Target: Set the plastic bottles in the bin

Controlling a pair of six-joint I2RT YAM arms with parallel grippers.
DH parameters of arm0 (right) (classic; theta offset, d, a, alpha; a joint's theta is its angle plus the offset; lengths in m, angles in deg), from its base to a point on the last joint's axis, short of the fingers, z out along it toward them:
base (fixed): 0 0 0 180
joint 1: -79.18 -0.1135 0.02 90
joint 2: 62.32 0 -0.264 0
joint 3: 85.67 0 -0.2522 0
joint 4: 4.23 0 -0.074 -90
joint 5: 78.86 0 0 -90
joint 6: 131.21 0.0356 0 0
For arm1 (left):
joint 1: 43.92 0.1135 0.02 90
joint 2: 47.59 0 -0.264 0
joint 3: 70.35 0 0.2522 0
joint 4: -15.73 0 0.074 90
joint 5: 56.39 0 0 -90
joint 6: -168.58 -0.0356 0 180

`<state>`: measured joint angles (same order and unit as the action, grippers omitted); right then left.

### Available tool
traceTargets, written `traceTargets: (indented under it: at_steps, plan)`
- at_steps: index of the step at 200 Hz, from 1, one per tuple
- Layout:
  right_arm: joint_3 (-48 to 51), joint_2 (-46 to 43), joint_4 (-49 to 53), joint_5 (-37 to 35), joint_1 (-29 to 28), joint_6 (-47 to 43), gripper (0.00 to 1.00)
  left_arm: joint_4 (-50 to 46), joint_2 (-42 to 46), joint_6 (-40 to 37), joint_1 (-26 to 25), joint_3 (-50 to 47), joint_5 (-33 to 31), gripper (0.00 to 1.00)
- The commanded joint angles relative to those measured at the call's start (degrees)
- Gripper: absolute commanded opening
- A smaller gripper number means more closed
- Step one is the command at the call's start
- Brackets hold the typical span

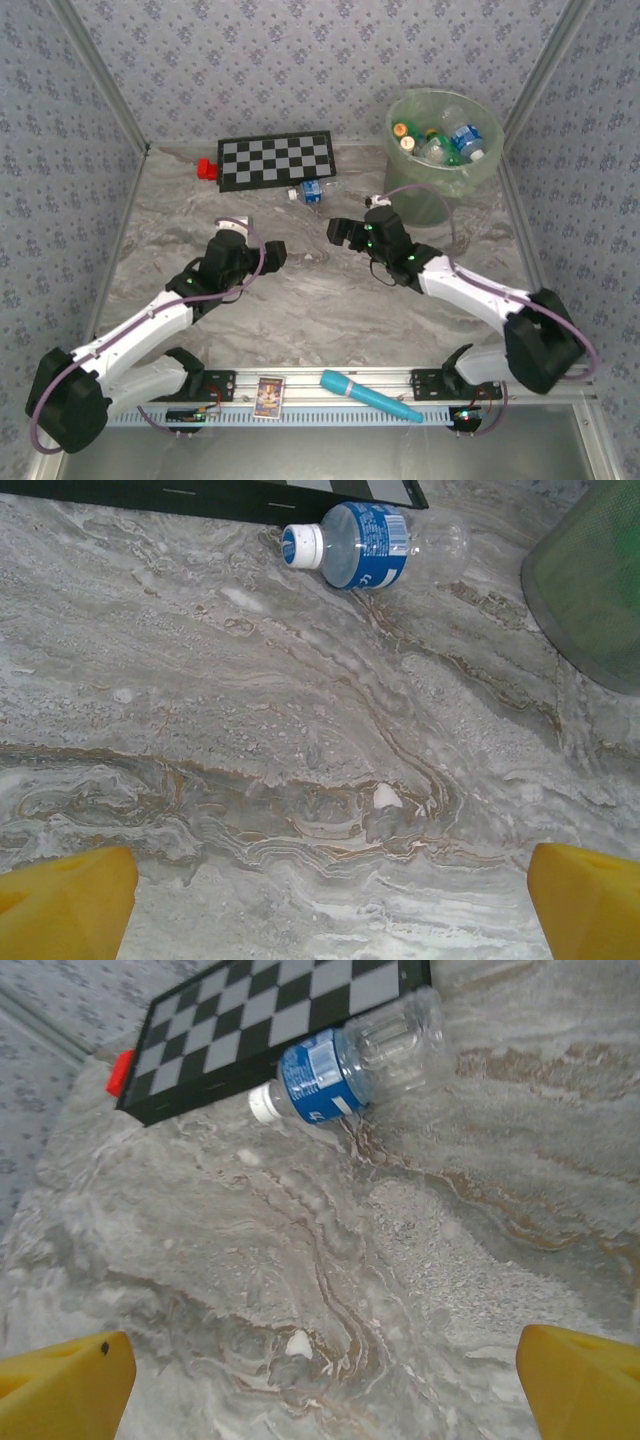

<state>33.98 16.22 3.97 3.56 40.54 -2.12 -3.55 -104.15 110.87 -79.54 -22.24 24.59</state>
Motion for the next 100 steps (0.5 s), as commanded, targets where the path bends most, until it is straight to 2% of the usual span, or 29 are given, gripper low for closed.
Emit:
traceTargets:
  at_steps: [1, 18, 53, 73, 100]
  plan:
    - [-0.90, 5.31, -12.23, -2.51, -0.79, 5.77, 1.00, -0.47, 4.25, 0.58, 0.38, -0.08, -0.17, 1.00]
    - [-2.43, 10.72, -17.67, -1.24, -0.57, 10.50, 0.98, -1.95, 7.67, 0.41, 0.41, -1.14, -0.03, 1.00]
    - [-12.42, 22.38, -14.42, -1.80, -0.63, 20.76, 0.92, -4.69, 15.09, 0.92, 0.50, -3.83, 0.61, 1.00]
    - [-15.63, 28.32, -16.44, -3.94, -0.67, 27.93, 0.87, -5.72, 19.02, 1.41, 0.50, -5.38, 0.83, 1.00]
    - [-21.19, 35.47, -15.85, -5.18, -0.40, 34.82, 0.86, -6.18, 23.73, 2.38, 0.60, -7.42, 2.36, 1.00]
